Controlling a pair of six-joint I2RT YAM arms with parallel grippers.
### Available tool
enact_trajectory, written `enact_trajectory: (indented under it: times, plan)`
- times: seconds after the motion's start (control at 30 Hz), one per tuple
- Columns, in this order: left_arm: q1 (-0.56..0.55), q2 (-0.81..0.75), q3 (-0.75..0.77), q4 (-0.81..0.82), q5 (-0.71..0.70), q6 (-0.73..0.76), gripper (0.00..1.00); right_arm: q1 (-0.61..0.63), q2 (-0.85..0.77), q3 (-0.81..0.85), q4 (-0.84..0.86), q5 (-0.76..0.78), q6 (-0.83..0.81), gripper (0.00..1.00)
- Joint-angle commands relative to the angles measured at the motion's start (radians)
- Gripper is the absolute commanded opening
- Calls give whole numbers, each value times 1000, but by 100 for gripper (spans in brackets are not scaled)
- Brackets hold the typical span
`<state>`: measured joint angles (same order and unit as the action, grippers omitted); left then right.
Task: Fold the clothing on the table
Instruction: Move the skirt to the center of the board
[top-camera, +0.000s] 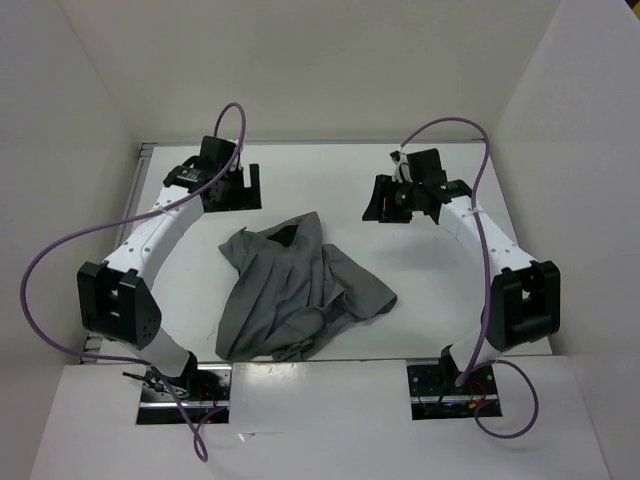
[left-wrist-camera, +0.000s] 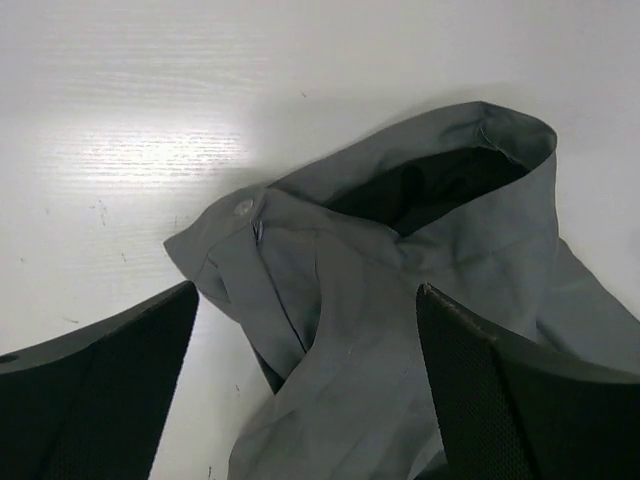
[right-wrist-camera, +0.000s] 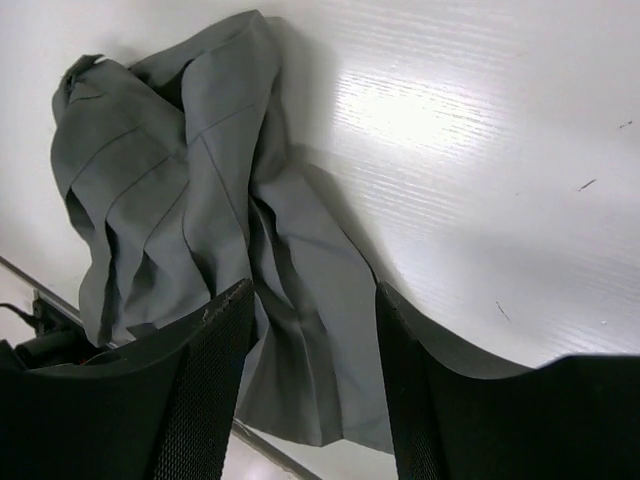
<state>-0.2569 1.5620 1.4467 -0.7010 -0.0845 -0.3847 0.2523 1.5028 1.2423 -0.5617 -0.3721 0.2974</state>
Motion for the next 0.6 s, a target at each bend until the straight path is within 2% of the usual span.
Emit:
enact_trajectory:
  times: [0.0,0.1,0.17,0.2,0.3,0.57]
  plan:
    - [-2,70,53,-9,-26,12,99,-12,46,91,-63,7,-15,58]
    - [-2,124,92,-20,-41,12,99,-21,59,114,-96,7,-6,58]
    - [7,170,133,-34,-67,12,91,-21,59,123,-109,-2,-6,58]
    - [7,181,144,-46,-78,12,75,-21,59,123,-109,-2,3,58]
    - [7,202,144,-46,-107,12,56,-30,24,83,-86,-2,15,58]
    - [16,221,35,-37,-77,-6,58,-59,-19,3,-75,-13,0,58]
